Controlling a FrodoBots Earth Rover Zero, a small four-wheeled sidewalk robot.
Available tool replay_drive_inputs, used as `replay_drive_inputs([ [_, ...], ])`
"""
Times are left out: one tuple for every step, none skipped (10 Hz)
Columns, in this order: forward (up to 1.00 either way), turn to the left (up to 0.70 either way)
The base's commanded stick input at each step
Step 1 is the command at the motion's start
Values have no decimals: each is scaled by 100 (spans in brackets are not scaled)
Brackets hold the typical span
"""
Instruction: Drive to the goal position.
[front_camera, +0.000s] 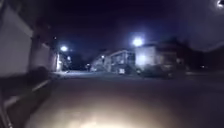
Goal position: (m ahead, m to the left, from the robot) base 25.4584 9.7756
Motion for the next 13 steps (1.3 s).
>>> replay_drive_inputs([
  [85, 0],
  [85, 0],
  [85, 0],
  [85, 0],
  [85, 0],
  [85, 0],
  [85, 0],
  [85, 0],
  [85, 0],
  [85, 0],
  [85, 0],
  [85, 0],
  [85, 0],
])
